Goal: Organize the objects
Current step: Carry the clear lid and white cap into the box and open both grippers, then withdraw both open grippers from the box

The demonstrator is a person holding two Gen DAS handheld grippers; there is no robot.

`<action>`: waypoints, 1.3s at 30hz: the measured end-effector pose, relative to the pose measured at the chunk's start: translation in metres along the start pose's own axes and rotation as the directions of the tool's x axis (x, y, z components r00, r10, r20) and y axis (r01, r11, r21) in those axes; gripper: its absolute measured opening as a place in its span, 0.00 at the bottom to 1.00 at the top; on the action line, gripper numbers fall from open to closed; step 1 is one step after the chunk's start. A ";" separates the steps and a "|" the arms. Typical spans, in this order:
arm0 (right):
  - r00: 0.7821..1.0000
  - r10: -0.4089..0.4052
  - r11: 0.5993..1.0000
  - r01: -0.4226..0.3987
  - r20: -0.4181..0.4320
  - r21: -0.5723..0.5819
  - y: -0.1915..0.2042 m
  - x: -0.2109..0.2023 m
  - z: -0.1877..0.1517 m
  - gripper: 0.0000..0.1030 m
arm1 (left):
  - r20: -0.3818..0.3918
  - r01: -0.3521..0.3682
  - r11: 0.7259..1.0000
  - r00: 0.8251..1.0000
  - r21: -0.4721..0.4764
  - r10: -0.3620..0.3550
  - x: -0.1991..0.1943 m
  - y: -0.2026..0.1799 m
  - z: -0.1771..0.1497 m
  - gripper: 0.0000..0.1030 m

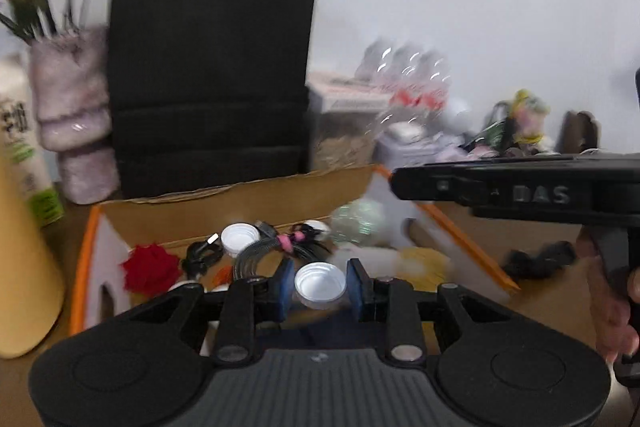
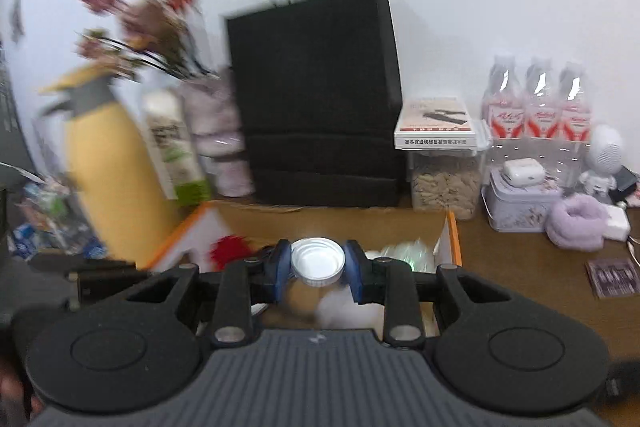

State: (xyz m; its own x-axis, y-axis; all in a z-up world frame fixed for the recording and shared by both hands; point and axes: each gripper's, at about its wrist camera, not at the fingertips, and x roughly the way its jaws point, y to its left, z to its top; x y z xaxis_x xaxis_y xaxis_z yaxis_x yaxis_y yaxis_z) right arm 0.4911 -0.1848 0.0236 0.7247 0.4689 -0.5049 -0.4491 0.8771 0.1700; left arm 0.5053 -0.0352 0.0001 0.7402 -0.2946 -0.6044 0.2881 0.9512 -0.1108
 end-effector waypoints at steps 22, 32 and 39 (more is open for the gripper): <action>1.000 0.002 0.998 -0.001 -0.012 0.056 -0.014 -0.003 0.015 0.73 | 0.094 -0.118 0.993 0.989 -0.008 0.119 -0.098 0.015 0.004 0.67; 0.997 -0.061 0.991 0.065 0.040 -0.118 0.041 -0.174 -0.114 0.98 | 0.172 -0.154 0.987 0.974 0.039 0.146 -0.261 -0.047 -0.145 0.89; 0.999 -0.050 0.986 0.051 0.013 -0.156 0.082 -0.287 -0.205 1.00 | 0.143 -0.213 0.976 0.968 0.035 0.206 -0.351 -0.065 -0.233 0.97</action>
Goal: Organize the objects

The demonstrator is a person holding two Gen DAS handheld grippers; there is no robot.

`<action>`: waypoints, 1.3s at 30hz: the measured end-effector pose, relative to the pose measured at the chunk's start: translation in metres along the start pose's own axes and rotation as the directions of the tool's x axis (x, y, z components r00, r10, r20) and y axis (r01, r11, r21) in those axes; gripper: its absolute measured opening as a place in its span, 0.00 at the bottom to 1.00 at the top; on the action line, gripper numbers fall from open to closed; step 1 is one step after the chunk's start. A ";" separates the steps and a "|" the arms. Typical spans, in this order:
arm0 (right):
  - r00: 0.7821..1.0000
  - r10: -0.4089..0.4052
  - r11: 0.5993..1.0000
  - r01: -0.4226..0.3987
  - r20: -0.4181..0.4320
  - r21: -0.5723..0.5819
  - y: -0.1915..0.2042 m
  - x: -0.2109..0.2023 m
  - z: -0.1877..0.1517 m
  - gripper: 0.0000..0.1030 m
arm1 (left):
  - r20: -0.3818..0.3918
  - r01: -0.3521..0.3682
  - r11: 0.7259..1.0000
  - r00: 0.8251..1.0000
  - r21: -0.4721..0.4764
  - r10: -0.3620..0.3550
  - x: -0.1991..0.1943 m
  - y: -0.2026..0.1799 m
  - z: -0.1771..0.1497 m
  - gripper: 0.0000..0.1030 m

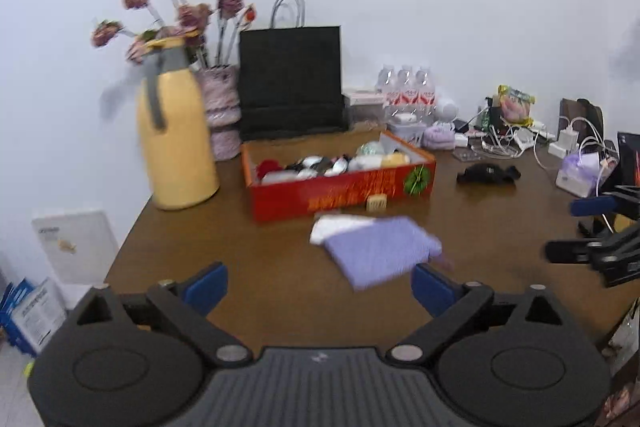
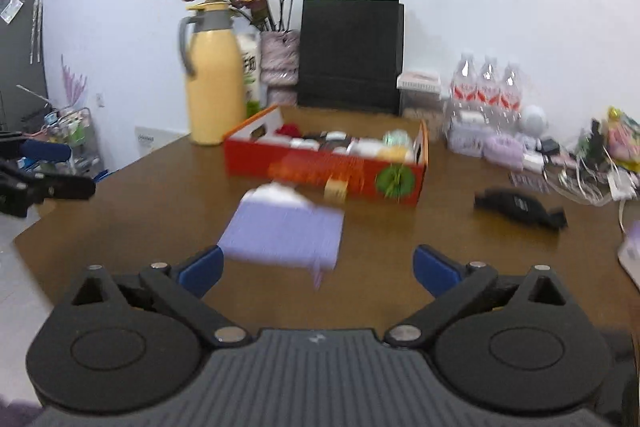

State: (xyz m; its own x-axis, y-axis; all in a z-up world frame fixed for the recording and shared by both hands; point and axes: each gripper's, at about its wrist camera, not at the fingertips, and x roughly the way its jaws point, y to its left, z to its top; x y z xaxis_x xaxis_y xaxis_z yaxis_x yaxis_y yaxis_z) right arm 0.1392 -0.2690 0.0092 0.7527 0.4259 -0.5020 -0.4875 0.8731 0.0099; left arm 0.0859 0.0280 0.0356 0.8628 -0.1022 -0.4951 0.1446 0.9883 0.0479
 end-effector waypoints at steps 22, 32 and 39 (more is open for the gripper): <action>0.999 -0.039 0.998 0.038 0.014 0.054 0.008 0.034 -0.012 1.00 | -0.083 0.072 0.996 0.994 -0.048 -0.075 0.101 -0.005 0.002 0.95; 0.997 -0.064 0.996 0.066 -0.033 0.062 -0.014 0.208 0.057 0.76 | -0.157 0.059 0.998 0.986 -0.034 -0.064 0.281 0.004 0.060 0.47; 0.993 -0.032 0.994 0.044 -0.116 0.101 -0.022 0.282 0.061 0.69 | -0.179 0.127 0.983 0.972 -0.135 -0.150 0.325 0.022 0.061 0.38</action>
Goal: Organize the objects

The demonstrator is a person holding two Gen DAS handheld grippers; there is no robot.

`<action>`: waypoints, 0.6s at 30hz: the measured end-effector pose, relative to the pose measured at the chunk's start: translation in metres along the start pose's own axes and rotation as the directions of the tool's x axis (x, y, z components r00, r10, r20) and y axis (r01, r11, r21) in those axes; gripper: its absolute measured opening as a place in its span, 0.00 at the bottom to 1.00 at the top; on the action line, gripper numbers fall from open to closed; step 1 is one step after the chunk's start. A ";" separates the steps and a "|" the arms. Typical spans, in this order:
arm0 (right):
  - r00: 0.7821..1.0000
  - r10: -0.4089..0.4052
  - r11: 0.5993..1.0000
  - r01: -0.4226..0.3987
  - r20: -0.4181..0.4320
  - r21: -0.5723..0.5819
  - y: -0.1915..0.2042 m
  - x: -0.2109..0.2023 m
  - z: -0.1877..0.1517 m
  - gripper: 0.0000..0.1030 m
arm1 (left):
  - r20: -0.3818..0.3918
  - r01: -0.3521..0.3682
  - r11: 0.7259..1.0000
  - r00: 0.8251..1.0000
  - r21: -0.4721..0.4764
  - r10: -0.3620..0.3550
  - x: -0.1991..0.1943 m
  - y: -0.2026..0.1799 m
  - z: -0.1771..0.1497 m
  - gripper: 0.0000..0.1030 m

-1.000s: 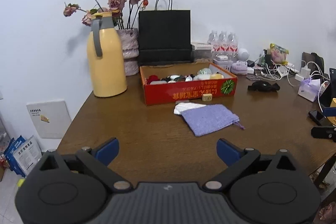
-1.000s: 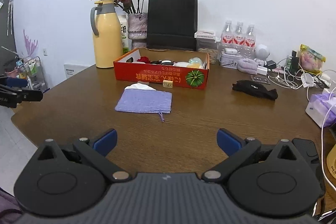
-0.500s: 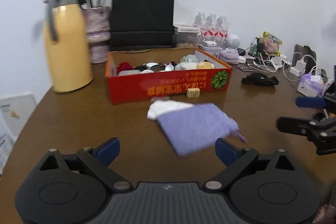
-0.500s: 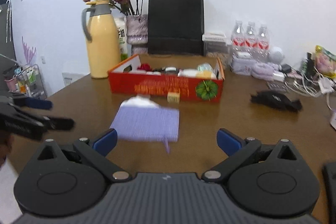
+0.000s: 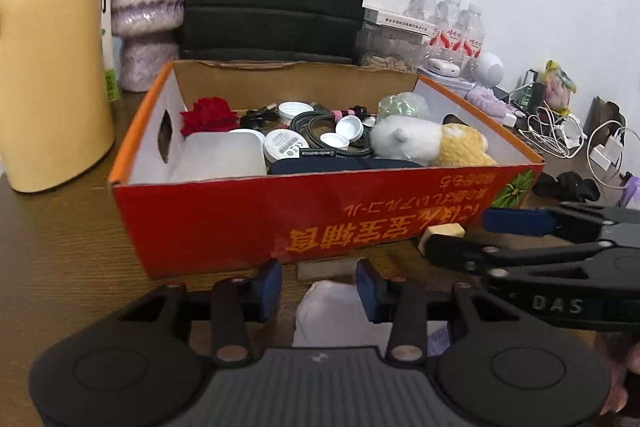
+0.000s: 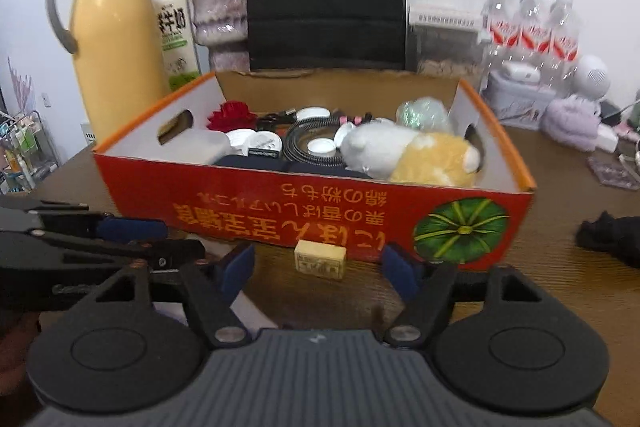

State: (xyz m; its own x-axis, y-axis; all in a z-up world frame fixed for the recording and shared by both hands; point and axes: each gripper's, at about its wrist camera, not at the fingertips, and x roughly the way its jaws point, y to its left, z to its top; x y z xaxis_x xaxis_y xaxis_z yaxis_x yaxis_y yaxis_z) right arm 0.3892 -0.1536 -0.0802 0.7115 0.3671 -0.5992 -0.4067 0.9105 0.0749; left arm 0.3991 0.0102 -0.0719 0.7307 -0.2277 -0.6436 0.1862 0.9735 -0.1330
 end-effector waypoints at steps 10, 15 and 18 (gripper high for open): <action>0.999 0.053 0.997 -0.052 -0.010 0.055 -0.002 0.013 -0.006 0.31 | 0.038 -0.015 1.000 0.999 -0.015 0.016 -0.010 -0.011 0.000 0.02; 0.999 0.033 0.998 -0.035 0.043 0.051 -0.004 -0.012 -0.008 0.31 | 0.089 -0.001 1.000 0.996 -0.026 0.004 -0.045 -0.018 -0.003 0.01; 0.995 0.026 0.999 -0.029 0.101 0.031 -0.002 -0.049 -0.014 0.31 | 0.135 0.042 0.998 0.990 -0.039 -0.036 -0.085 -0.024 -0.011 0.02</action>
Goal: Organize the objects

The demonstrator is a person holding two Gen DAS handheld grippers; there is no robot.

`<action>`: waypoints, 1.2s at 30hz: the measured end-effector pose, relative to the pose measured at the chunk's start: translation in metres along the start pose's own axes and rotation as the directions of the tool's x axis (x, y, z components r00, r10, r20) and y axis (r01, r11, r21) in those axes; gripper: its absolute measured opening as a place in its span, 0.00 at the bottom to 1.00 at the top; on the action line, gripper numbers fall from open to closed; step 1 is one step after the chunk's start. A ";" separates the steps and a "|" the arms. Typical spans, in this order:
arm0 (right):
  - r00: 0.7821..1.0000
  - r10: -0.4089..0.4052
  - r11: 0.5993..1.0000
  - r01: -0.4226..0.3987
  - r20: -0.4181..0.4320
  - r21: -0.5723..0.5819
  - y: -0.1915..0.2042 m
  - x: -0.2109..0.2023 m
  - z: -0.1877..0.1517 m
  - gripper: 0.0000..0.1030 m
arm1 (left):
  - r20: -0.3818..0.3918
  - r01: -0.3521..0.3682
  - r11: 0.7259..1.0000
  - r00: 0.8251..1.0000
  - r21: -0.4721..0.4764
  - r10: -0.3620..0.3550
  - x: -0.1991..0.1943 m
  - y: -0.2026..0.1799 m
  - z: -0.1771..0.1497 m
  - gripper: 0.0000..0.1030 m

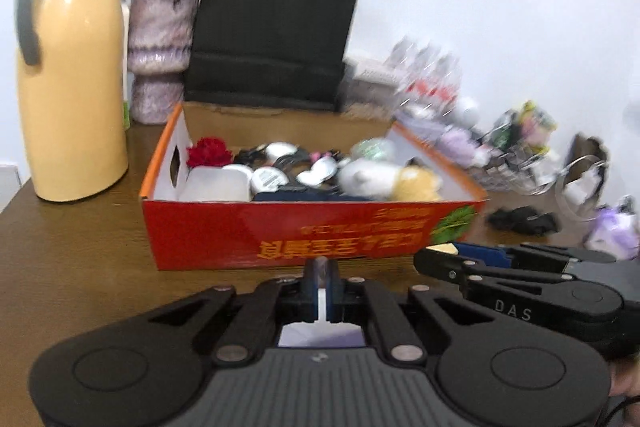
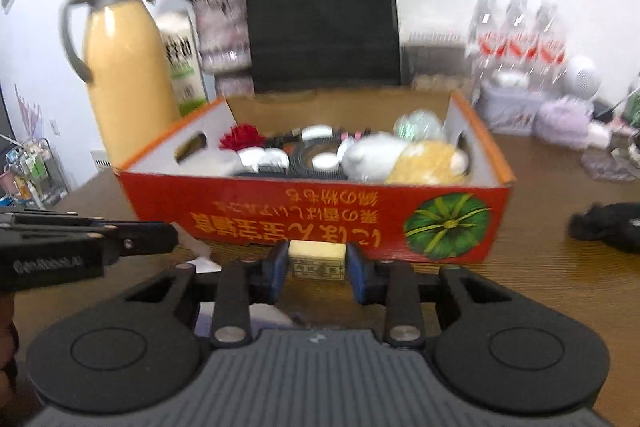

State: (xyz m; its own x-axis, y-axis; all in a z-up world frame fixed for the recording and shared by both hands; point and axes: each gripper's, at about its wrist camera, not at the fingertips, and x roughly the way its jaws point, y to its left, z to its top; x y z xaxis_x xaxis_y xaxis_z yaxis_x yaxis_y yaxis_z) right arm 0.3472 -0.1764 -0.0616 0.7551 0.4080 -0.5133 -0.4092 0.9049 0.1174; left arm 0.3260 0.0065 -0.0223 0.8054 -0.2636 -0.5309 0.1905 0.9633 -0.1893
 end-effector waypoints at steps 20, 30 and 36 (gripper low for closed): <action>0.999 0.037 0.999 -0.037 0.028 -0.001 0.029 -0.232 -0.114 0.31 | 0.065 -0.052 0.994 0.997 0.096 0.046 -0.196 -0.073 -0.097 0.02; 0.995 0.000 1.000 0.001 0.101 -0.010 0.025 -0.264 -0.118 0.31 | 0.110 -0.063 0.993 0.993 0.100 0.052 -0.213 -0.081 -0.105 0.02; 0.994 0.018 1.000 -0.018 0.103 -0.009 0.025 -0.259 -0.117 0.31 | 0.098 -0.062 0.994 0.994 0.091 0.053 -0.196 -0.074 -0.097 0.02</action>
State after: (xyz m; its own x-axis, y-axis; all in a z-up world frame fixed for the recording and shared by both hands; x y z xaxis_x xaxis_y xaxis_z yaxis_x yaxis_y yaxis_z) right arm 0.0818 -0.2736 -0.0251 0.7963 0.4350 -0.4204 -0.4268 0.8965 0.1191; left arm 0.0990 -0.0184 0.0158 0.8654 -0.2054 -0.4569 0.1900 0.9785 -0.0801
